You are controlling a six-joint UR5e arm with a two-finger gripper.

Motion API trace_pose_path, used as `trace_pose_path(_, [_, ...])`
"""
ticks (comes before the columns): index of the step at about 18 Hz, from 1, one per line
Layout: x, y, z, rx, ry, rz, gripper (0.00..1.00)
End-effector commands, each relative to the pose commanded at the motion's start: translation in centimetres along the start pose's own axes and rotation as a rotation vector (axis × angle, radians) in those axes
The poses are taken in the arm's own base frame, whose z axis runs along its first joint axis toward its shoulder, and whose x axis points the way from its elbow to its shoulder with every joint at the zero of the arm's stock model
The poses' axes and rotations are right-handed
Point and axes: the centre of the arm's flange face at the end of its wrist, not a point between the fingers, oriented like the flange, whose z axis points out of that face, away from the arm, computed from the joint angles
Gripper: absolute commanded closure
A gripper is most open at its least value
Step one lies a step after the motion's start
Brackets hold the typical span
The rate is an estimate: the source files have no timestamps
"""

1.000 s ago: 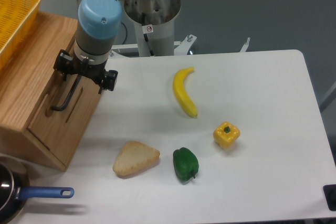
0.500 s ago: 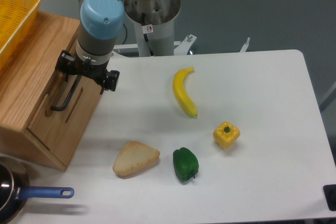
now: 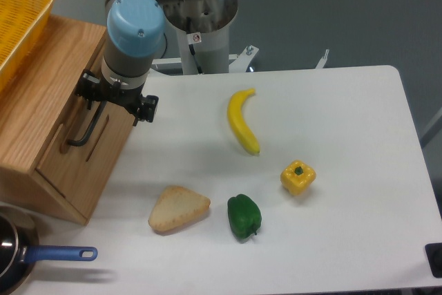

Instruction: Slide the top drawer open

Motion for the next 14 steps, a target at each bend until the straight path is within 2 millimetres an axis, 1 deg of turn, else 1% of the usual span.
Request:
trace_pose_path(4, [-0.4, -0.2, 0.2, -0.003, -0.022, 0.005, 0.0])
trace_pose_path(8, [-0.9, -0.5, -0.4, 0.023, -0.096, 0.056, 0.0])
trace_pose_path(14, [-1.2, -0.5, -0.9, 0.029, -0.135, 0.095, 0.0])
